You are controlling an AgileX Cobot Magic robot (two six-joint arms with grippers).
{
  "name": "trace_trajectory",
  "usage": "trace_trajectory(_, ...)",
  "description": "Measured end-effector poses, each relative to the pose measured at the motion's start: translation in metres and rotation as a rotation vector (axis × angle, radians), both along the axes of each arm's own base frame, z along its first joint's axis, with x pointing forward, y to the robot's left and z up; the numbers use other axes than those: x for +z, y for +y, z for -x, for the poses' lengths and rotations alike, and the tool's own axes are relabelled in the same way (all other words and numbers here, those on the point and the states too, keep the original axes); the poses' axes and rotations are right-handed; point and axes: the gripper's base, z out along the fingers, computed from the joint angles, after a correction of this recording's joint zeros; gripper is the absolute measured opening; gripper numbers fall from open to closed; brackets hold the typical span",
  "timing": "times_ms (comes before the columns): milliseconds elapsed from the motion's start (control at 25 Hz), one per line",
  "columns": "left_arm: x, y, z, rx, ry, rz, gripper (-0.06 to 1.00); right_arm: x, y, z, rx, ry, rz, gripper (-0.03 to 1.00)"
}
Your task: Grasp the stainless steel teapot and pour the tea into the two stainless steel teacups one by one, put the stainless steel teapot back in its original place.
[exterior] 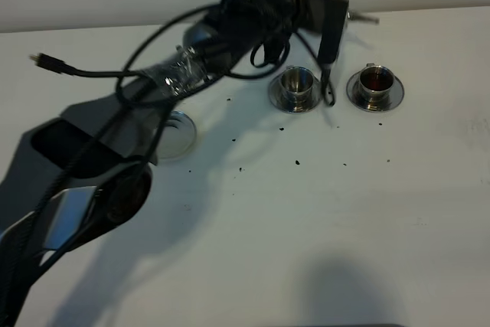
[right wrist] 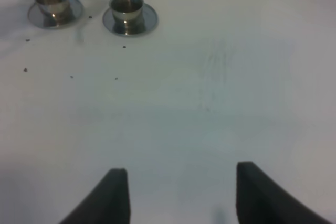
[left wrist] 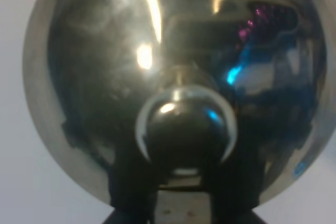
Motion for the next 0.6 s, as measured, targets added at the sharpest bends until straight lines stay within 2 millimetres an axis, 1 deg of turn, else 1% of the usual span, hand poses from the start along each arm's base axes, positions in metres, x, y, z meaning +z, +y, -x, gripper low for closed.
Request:
trace_trajectory(160,0.032,0.001,0.021,0.132,0.082,0.060,0.23,0.000,0.000,0.000,0.000,0.000,0.000,0.44)
trace_trajectory(280,0.046,-0.003,0.042,0.203,0.194,0.114,0.23,0.000,0.000,0.000,0.000,0.000,0.000,0.44)
trace_trajectory(360,0.052,-0.008,0.057,0.232,0.285,0.133,0.23,0.000,0.000,0.000,0.000,0.000,0.000,0.44)
trace_trajectory(440,0.053,-0.013,0.071,0.267,0.390,0.177,0.23,0.000,0.000,0.000,0.000,0.000,0.000,0.44)
trace_trajectory(600,0.049,-0.016,0.089,0.377,0.595,0.251,0.23,0.000,0.000,0.000,0.000,0.000,0.000,0.44)
